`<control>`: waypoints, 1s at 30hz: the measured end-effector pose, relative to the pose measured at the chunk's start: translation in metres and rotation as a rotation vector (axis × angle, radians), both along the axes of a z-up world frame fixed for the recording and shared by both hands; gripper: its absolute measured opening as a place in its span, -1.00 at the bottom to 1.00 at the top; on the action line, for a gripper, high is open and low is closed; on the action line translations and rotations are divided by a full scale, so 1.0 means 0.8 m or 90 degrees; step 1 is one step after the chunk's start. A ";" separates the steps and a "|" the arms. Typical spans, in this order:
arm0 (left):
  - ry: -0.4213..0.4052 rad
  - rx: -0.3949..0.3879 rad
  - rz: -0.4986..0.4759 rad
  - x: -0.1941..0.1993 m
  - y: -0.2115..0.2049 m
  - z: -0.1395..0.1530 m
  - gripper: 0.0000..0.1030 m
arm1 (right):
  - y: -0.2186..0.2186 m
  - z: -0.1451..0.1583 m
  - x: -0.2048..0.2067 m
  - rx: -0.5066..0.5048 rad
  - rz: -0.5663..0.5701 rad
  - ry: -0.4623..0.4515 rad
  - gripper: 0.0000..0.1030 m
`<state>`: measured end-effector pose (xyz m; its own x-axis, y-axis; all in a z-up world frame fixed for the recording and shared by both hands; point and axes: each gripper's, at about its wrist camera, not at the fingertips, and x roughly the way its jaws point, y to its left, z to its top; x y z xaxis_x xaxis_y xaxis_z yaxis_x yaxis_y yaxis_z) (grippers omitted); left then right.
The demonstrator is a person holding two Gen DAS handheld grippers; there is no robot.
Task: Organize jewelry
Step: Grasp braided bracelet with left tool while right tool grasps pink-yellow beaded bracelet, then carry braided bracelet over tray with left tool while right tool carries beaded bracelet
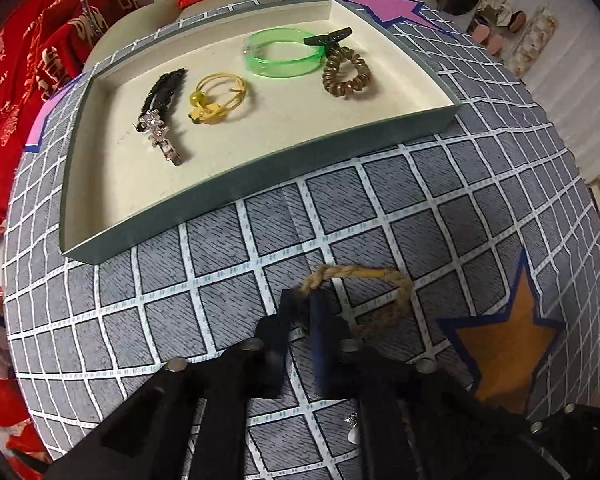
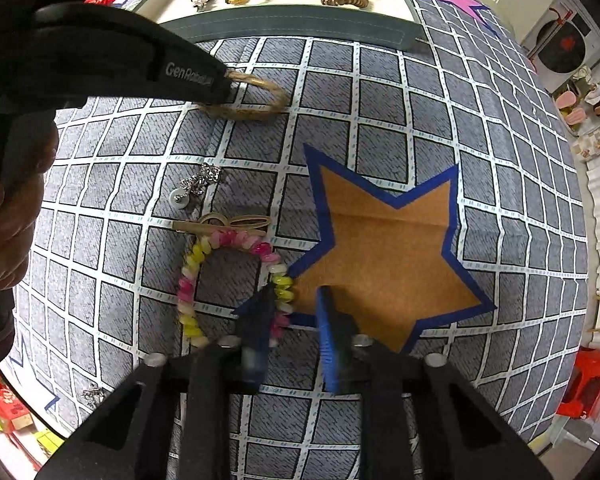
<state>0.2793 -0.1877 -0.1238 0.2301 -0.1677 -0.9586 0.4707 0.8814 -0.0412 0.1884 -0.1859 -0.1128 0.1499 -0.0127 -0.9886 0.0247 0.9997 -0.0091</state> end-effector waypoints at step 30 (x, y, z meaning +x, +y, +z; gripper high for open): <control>-0.017 -0.098 0.144 -0.022 0.109 0.086 -0.71 | -0.109 0.100 0.066 0.111 -0.079 -0.076 -0.81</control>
